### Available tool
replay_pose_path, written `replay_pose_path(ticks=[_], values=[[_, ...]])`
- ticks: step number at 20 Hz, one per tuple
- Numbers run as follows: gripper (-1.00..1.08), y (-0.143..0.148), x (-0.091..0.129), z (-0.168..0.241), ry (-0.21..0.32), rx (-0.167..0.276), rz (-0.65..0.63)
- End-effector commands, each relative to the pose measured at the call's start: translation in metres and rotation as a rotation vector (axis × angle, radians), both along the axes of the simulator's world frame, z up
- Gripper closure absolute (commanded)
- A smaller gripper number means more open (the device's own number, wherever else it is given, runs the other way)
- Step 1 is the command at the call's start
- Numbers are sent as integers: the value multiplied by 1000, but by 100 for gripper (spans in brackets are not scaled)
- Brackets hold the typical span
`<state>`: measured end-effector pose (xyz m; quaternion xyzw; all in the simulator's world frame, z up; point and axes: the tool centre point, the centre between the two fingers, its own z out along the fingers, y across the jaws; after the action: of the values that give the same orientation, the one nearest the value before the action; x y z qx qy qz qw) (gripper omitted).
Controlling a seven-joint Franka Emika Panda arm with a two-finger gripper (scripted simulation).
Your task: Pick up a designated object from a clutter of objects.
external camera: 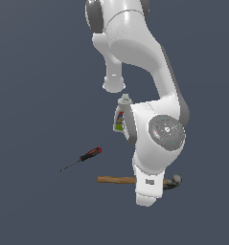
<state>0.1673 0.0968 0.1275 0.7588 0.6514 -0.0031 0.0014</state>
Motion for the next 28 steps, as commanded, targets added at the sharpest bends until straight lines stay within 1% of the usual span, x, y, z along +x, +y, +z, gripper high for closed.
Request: replay_pose_path(ticks=[1, 5, 10, 13, 20, 27, 28], values=[[-92, 2, 3, -5, -2, 3, 30], [-92, 4, 5, -9, -3, 6, 52], [-92, 4, 4, -11, -2, 6, 51], [-92, 4, 4, -20, -2, 6, 52], [-92, 4, 3, -56, -2, 6, 55], [-92, 5, 5, -59, -3, 6, 56], [108, 5, 5, -59, -3, 6, 56]])
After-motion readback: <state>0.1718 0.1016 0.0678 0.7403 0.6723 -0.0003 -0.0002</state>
